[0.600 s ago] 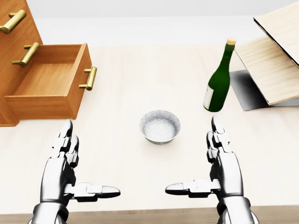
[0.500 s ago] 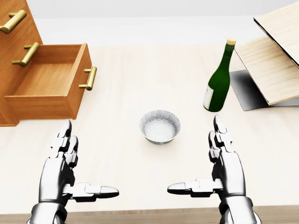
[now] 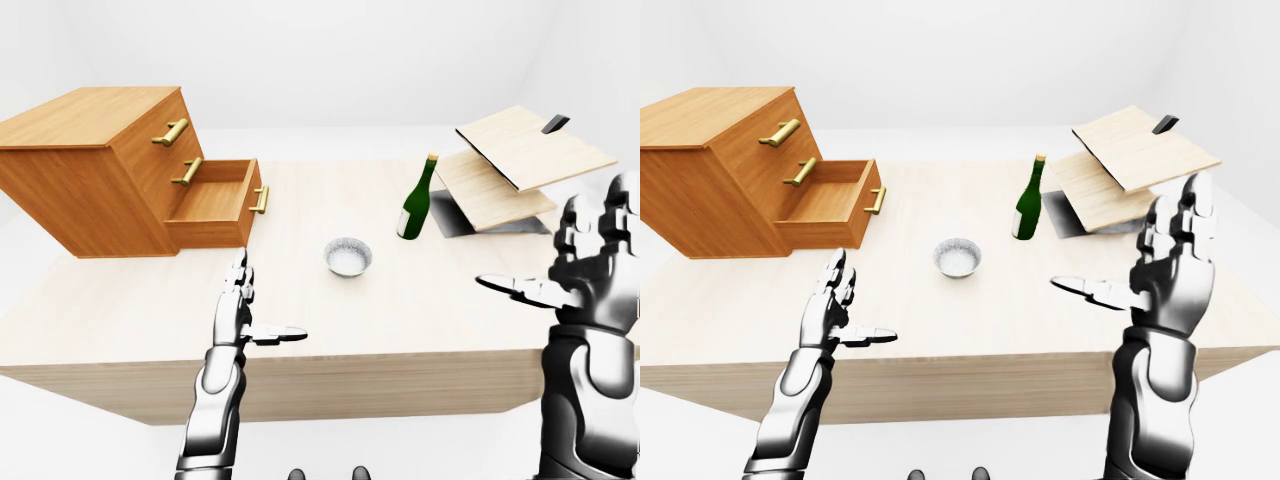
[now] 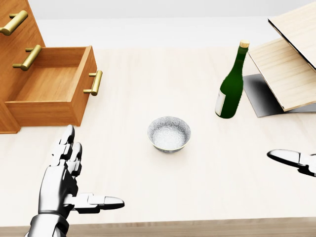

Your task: Close the bottom drawer of the cabinet.

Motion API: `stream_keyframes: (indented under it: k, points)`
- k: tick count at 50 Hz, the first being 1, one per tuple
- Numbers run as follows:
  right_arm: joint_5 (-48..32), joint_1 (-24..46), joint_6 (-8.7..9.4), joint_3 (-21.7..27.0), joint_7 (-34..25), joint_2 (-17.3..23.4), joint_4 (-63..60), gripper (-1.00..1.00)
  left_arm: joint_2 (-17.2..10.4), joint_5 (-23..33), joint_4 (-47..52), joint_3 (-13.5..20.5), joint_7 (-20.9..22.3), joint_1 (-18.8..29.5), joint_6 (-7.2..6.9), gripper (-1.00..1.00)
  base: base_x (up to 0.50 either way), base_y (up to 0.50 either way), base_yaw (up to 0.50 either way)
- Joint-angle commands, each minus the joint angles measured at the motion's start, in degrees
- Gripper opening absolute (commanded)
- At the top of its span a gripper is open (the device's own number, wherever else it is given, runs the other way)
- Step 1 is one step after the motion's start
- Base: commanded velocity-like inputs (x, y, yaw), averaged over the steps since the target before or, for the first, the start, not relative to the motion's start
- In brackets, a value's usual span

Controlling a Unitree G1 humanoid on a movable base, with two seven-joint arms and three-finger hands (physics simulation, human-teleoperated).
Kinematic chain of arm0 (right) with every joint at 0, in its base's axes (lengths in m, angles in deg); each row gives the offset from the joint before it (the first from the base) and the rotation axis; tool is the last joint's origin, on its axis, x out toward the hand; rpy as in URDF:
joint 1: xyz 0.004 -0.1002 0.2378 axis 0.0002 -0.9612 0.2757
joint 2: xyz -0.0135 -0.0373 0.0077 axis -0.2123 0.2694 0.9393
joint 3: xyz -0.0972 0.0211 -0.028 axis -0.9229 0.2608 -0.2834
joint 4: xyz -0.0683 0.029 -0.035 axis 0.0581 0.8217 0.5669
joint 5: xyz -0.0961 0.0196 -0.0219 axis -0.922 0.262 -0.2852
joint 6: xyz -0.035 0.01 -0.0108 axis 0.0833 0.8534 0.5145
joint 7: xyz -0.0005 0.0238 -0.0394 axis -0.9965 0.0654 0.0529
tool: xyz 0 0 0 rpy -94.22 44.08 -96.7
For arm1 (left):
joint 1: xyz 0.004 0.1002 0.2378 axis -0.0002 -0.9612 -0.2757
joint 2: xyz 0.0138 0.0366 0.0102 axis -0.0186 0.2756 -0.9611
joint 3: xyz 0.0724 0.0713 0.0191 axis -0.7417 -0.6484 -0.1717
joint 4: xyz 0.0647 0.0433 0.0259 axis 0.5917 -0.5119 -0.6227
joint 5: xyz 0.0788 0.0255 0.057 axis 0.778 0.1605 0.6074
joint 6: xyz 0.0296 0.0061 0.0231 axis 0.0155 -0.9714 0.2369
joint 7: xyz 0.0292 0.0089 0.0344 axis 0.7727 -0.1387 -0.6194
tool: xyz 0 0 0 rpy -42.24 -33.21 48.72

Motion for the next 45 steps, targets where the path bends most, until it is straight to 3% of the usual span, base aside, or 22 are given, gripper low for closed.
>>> stream_keyframes:
  k: [1, 6, 10, 15, 22, 45]
  points:
    - [14.5, 0.5, 0.00, 19.3, 4.8, 6.2, -14.3, 1.00, 0.1, 0.0, 1.7, -0.5, 0.3, -0.7, -0.86, 1.00, 0.00, 0.00, 0.00]
    - [14.9, -0.4, 0.00, 18.2, 5.4, 6.3, -14.5, 1.00, 0.2, 0.9, 3.1, -1.6, 0.9, -0.9, -1.53, 1.00, 0.00, 0.00, 0.00]
    - [14.7, -0.8, 0.00, 17.7, 5.3, 6.0, -15.4, 1.00, 0.2, 1.6, 0.3, -1.5, 0.6, 3.1, -2.72, 1.00, 0.00, 0.00, 0.00]
    - [15.2, -0.8, 0.00, 18.3, 5.2, 6.0, -15.5, 1.00, 0.2, 1.4, -1.8, -1.5, 0.6, 7.6, -2.84, 1.00, 0.00, 0.00, 0.00]
    - [12.9, -0.8, 0.00, 16.7, 4.4, 6.6, -14.4, 1.00, 0.5, 1.2, 0.5, -1.9, 1.3, 5.9, -2.84, 1.00, 0.00, 0.00, 0.00]
    - [14.1, -0.5, 0.00, 18.1, 4.8, 6.1, -16.2, 1.00, 0.3, 0.9, 3.9, -1.8, 1.1, 6.7, -2.84, 1.00, 0.50, -0.01, 0.00]
